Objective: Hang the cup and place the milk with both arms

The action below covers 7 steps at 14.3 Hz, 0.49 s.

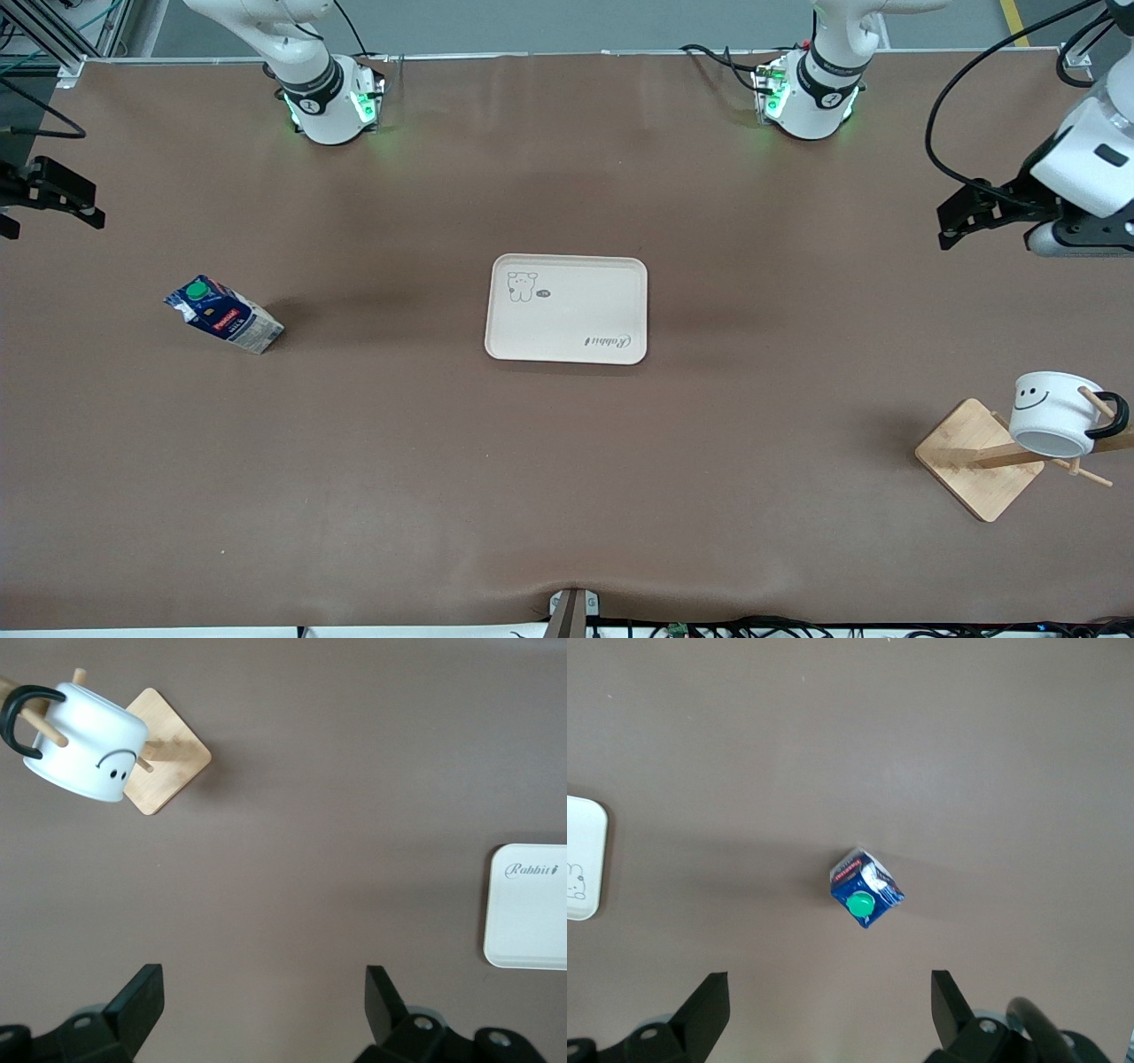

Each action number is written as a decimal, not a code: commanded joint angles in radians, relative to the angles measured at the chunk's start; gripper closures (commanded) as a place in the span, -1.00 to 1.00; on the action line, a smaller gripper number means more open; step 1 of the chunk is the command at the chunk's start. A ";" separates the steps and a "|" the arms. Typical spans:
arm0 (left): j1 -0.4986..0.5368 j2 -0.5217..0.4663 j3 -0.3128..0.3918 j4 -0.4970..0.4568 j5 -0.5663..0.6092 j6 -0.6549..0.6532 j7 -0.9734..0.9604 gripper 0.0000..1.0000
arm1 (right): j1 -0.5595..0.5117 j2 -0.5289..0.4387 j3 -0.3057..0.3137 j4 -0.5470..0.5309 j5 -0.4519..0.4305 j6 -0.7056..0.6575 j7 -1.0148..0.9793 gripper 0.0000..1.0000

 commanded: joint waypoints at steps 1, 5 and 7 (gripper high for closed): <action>0.005 -0.016 0.002 -0.003 -0.027 -0.009 0.017 -1.00 | -0.001 -0.003 -0.003 0.043 -0.015 -0.009 0.000 -1.00; 0.007 -0.017 0.003 -0.005 -0.029 -0.009 0.017 -1.00 | -0.021 -0.003 -0.007 0.046 -0.002 -0.066 0.004 -1.00; 0.007 -0.017 0.003 -0.005 -0.029 -0.010 0.017 -1.00 | -0.023 -0.006 -0.009 0.043 0.003 -0.072 0.021 -1.00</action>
